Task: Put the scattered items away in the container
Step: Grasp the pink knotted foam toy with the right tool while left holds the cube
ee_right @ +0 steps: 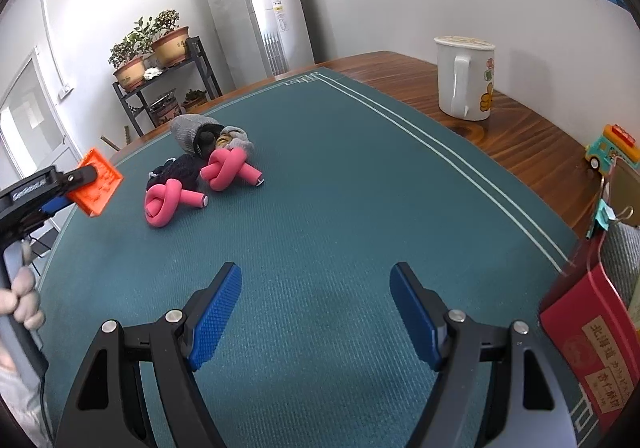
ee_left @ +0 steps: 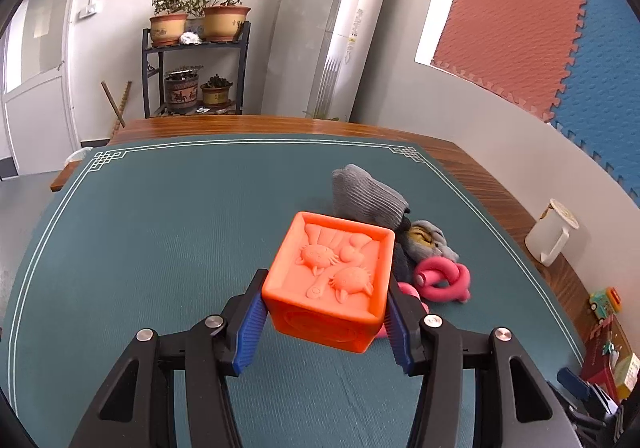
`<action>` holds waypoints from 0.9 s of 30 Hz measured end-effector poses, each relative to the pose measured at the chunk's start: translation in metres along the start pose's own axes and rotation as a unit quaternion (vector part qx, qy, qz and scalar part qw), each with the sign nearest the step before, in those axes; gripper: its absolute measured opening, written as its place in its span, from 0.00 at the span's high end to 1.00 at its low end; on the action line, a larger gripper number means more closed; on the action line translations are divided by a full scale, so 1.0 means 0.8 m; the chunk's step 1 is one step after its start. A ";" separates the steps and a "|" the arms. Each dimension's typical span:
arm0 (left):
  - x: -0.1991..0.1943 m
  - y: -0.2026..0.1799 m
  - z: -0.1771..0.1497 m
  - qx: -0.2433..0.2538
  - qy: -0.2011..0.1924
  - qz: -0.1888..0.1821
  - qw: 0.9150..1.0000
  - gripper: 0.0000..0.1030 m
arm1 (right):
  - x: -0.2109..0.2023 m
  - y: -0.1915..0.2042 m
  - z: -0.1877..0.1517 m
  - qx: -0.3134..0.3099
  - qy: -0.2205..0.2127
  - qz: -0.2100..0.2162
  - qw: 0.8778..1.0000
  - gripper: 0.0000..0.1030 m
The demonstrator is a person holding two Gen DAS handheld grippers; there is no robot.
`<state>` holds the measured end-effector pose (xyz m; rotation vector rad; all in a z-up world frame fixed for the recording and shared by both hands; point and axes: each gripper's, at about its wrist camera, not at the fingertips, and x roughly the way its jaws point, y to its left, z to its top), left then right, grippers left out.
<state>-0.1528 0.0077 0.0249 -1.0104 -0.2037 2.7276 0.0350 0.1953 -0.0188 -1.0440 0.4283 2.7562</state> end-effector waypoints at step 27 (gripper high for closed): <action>-0.011 -0.008 -0.010 -0.005 0.019 -0.012 1.000 0.47 | 0.177 0.101 0.110 -0.036 0.080 0.053 0.995 0.23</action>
